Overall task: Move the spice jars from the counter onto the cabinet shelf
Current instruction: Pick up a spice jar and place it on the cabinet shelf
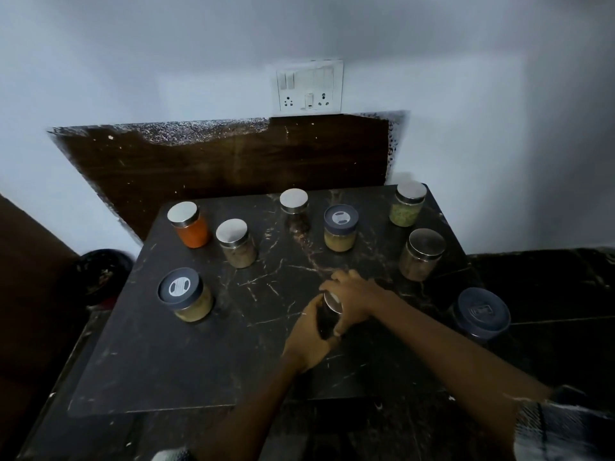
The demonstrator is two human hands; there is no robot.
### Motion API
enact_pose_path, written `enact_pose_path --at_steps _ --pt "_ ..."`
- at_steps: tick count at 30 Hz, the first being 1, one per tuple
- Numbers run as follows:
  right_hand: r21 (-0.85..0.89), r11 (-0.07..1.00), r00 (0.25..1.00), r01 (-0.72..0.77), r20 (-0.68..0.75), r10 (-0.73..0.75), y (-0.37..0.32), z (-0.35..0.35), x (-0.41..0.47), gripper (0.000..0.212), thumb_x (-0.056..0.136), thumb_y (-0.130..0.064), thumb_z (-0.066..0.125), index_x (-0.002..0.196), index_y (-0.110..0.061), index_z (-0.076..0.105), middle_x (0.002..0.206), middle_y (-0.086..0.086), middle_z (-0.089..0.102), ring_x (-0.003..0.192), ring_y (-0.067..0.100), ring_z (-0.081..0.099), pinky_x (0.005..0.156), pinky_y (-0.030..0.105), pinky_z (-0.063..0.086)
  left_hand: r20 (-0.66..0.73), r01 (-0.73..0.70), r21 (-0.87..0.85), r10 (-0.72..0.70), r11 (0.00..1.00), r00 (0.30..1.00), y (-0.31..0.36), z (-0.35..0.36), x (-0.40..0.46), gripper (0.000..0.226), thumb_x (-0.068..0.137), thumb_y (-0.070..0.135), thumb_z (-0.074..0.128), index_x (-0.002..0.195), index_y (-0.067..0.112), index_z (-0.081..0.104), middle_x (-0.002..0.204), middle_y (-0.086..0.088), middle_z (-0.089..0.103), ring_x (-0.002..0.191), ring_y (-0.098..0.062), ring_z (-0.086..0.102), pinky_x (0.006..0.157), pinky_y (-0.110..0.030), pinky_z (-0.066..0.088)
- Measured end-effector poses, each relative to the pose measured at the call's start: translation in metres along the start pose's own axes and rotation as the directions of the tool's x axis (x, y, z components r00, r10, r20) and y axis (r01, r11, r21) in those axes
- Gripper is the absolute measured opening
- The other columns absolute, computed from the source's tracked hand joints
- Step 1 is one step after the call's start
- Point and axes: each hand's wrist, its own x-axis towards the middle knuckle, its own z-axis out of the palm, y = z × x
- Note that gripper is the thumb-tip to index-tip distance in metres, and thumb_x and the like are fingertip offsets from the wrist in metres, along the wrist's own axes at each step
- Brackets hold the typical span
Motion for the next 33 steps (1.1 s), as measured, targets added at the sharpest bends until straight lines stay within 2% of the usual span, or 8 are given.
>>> enact_pose_path --at_steps 4,13,19,22,25,27,31,33 --pt "-0.062 0.998 0.999 -0.003 -0.053 0.000 -0.003 0.008 0.004 0.088 0.069 -0.028 0.079 0.140 -0.027 0.027 0.149 0.009 0.021 0.135 0.037 0.022 0.104 0.055 0.037 0.012 0.059 0.009 -0.059 0.998 0.998 0.001 0.004 0.003 0.093 0.070 0.032 0.076 0.144 0.033 0.020 0.141 0.007 0.046 0.124 -0.007 0.046 0.106 -0.033 0.041" --pt "0.053 0.998 0.995 0.022 -0.101 -0.017 -0.004 -0.002 -0.004 0.066 0.072 -0.020 0.075 0.128 -0.027 0.041 0.143 0.006 0.030 0.131 0.032 0.027 0.099 0.048 0.042 -0.011 0.038 -0.017 -0.038 0.999 0.999 0.002 0.007 0.004 0.096 0.069 0.036 0.079 0.145 0.030 0.020 0.145 0.006 0.041 0.128 -0.007 0.042 0.107 -0.028 0.037" --pt "0.085 0.994 0.997 0.075 -0.036 -0.072 -0.020 -0.048 -0.010 0.075 0.064 -0.019 0.082 0.128 -0.028 0.043 0.130 0.004 0.041 0.120 0.026 0.041 0.092 0.037 0.045 -0.150 -0.028 -0.167 0.002 0.986 0.989 0.016 -0.006 -0.001 0.108 0.052 0.058 0.080 0.141 0.033 0.024 0.140 0.014 0.041 0.125 -0.003 0.043 0.106 -0.030 0.038" --pt "0.190 0.975 0.993 0.116 -0.056 -0.108 -0.030 -0.081 -0.014 0.074 0.064 -0.021 0.081 0.128 -0.026 0.045 0.127 0.003 0.045 0.112 0.022 0.047 0.083 0.031 0.048 -0.258 -0.096 -0.222 0.037 0.970 0.965 0.033 -0.020 -0.003 0.094 0.050 0.065 0.077 0.129 0.042 0.031 0.128 0.019 0.049 0.116 0.001 0.049 0.096 -0.022 0.043" --pt "0.188 0.971 0.989 0.148 -0.046 -0.142 -0.041 -0.113 -0.017 0.070 0.066 -0.025 0.080 0.128 -0.025 0.046 0.128 0.002 0.046 0.115 0.023 0.047 0.090 0.037 0.049 -0.336 -0.161 -0.237 0.075 0.958 0.939 0.049 -0.041 -0.006 0.090 0.049 0.070 0.075 0.125 0.048 0.032 0.118 0.025 0.052 0.110 0.006 0.052 0.088 -0.015 0.043" --pt "0.168 0.972 0.986 0.167 -0.039 -0.163 -0.048 -0.132 -0.017 0.069 0.069 -0.030 0.078 0.129 -0.025 0.046 0.134 0.001 0.045 0.120 0.023 0.044 0.094 0.038 0.046 -0.367 -0.197 -0.239 0.100 0.951 0.925 0.057 -0.058 -0.007 0.091 0.048 0.070 0.075 0.126 0.043 0.037 0.121 0.022 0.054 0.111 0.004 0.053 0.090 -0.018 0.045" --pt "0.181 0.963 0.977 0.200 0.041 -0.211 -0.061 -0.163 -0.015 0.069 0.074 -0.023 0.076 0.135 -0.031 0.043 0.144 -0.002 0.036 0.129 0.023 0.037 0.099 0.040 0.045 -0.359 -0.245 -0.247 0.146 0.938 0.922 0.072 -0.089 -0.011 0.092 0.053 0.061 0.078 0.132 0.029 0.042 0.129 0.014 0.054 0.114 0.000 0.053 0.093 -0.019 0.044" --pt "0.155 0.965 0.968 0.210 0.106 -0.227 -0.064 -0.176 -0.016 0.070 0.073 -0.018 0.076 0.133 -0.035 0.044 0.139 -0.002 0.038 0.128 0.024 0.038 0.099 0.045 0.047 -0.303 -0.251 -0.271 0.165 0.929 0.939 0.079 -0.105 -0.012 0.088 0.056 0.051 0.081 0.132 0.024 0.046 0.130 0.009 0.056 0.117 -0.006 0.054 0.098 -0.027 0.046"
